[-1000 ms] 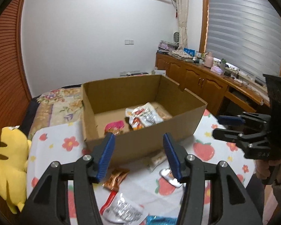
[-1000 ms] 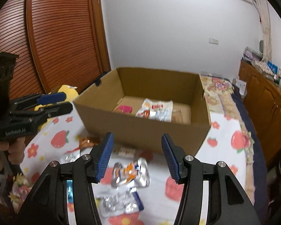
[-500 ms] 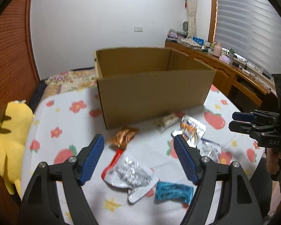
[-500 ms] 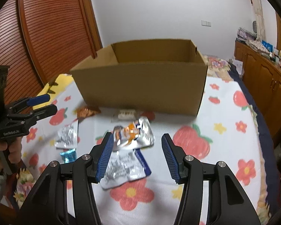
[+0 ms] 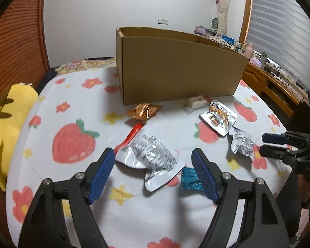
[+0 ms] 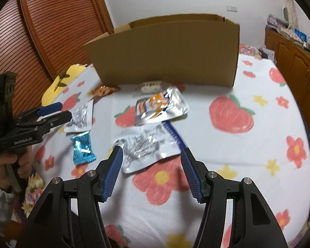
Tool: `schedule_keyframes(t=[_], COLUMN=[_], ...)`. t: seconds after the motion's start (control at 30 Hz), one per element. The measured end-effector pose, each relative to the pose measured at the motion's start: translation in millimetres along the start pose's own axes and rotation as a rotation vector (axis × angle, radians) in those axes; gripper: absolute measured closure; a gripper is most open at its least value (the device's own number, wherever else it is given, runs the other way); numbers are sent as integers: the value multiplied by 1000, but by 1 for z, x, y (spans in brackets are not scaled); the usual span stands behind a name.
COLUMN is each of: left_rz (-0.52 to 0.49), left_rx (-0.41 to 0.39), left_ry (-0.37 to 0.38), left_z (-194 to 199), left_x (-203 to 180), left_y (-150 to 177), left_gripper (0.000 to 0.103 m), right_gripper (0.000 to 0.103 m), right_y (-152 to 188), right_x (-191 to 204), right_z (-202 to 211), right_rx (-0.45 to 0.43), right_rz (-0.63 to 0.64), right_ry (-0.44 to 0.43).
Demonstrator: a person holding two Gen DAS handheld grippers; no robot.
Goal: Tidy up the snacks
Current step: 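Move both tools back over the remaining silver and blue packets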
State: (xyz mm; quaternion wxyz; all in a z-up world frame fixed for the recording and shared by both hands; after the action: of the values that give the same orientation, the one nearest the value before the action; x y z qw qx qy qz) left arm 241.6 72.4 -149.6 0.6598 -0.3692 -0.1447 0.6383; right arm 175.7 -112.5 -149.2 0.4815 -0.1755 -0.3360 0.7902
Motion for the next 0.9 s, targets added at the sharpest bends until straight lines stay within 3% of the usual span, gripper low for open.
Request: schedule_keyframes(t=[0.4,0.53,0.9], left_rz=[35,33,31], left_rx=[37,50,56], left_ry=[-6,-5,0], left_z=[-15,-20,-21], left_x=[12,12,12], left_y=[11,14,15], left_gripper=[26,26,26], right_gripper=[43,37,35], right_y=[6,2,-18], right_x=[10,8,0], right_z=[-15,-20,-37], right_rx=[20,22,44], right_rz=[-43,-61,-55], right_ry=[-59,-70,-33])
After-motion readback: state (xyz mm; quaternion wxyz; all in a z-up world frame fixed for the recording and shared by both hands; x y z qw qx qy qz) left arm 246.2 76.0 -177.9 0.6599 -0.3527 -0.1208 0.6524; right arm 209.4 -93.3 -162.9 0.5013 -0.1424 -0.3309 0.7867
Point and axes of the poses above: each gripper's, at about its wrist camera, not at the fingertips, and z roughly against the way its jaws point, x to its left, y to its underside, the point moved 8 cm from there along -z, roughly the way its jaws point, and after that the axes turned 14 degrees about z, right-handed, at the moved point
